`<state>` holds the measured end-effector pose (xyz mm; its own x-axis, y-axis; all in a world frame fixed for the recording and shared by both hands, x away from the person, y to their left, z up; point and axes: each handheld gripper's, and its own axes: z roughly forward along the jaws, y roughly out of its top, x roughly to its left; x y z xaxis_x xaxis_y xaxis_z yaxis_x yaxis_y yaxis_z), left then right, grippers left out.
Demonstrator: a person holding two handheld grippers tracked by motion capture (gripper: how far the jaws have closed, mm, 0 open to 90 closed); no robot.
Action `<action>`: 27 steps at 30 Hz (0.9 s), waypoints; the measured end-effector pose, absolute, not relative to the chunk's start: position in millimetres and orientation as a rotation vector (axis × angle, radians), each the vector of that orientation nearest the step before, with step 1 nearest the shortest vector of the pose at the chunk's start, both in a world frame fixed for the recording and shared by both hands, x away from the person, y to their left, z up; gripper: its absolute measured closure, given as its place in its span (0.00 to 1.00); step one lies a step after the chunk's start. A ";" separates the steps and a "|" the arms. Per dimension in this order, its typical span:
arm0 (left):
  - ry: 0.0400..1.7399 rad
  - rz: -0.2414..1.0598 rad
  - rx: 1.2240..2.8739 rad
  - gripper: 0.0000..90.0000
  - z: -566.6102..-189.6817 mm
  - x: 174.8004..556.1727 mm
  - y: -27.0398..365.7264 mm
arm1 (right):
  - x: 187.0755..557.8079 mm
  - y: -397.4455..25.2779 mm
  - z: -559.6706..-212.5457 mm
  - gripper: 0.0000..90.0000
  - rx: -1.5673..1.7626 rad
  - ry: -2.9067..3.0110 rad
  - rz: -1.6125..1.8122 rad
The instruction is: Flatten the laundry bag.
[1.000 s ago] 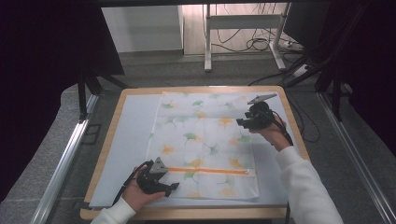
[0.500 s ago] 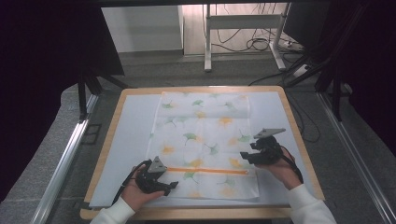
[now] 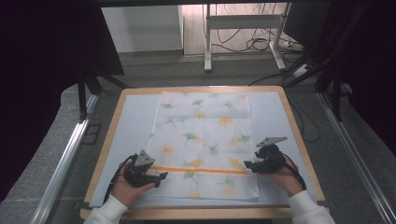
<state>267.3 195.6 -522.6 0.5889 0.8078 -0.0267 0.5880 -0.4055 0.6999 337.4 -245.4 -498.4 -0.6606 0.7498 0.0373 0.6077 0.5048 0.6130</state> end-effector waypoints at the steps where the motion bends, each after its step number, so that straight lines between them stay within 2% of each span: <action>1: 1.131 0.436 2.129 0.28 -522.5 269.1 199.5 | 337.1 -245.3 -498.9 0.39 1.162 2.517 0.883; 7: 1.282 0.423 2.075 0.27 -528.9 287.2 218.7 | 337.8 -243.9 -501.2 0.38 1.150 2.523 0.875; 16: 1.325 0.398 2.120 0.28 -539.5 310.2 213.5 | 344.7 -239.2 -500.9 0.38 1.155 2.508 0.874; 27: 1.316 0.392 2.130 0.61 -535.8 308.3 210.2 | 351.7 -237.0 -504.1 0.37 1.168 2.498 0.852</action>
